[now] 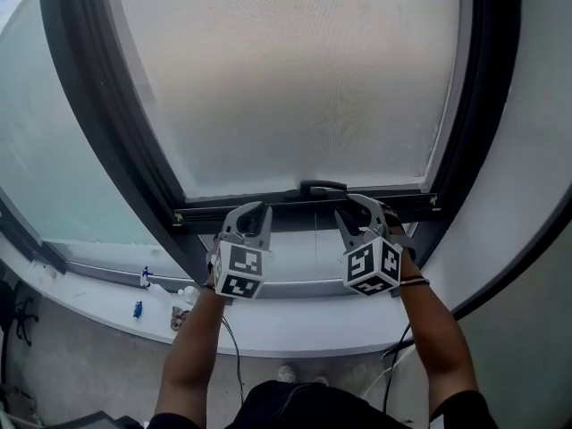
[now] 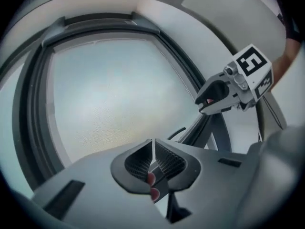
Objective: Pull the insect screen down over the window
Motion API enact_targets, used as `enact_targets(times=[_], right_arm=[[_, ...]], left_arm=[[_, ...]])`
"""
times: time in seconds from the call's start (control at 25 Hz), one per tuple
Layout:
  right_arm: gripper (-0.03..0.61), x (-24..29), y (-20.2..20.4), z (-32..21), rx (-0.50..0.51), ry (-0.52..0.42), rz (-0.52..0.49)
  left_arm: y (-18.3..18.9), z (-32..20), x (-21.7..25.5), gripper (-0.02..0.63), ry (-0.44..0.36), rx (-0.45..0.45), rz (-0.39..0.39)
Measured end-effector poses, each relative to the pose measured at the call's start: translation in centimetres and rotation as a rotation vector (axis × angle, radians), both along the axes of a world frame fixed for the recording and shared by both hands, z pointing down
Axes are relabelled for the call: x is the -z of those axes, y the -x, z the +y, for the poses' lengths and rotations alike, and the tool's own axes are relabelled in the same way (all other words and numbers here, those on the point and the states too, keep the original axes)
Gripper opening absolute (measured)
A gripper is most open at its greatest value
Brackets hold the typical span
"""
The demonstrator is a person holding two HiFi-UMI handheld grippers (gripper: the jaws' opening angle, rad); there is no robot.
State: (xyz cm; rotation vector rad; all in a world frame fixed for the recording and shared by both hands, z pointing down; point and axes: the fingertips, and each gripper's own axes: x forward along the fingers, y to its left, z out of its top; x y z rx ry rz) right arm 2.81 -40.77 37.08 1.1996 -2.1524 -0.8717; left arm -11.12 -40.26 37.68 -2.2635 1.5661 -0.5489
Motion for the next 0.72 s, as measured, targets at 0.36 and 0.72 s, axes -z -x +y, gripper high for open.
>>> enact_targets(times=[0.36, 0.72], right_arm=[[0.008, 4.2, 0.1, 7.1, -0.013, -0.054, -0.353], [0.003, 4.0, -0.4, 14.1, -0.085, -0.042, -0.594]], left_arm=[[-1.9, 6.0, 0.7, 0.003, -0.096, 0.000, 0.082], [0.4, 12.8, 1.5, 0.003, -0.094, -0.002, 0.387]])
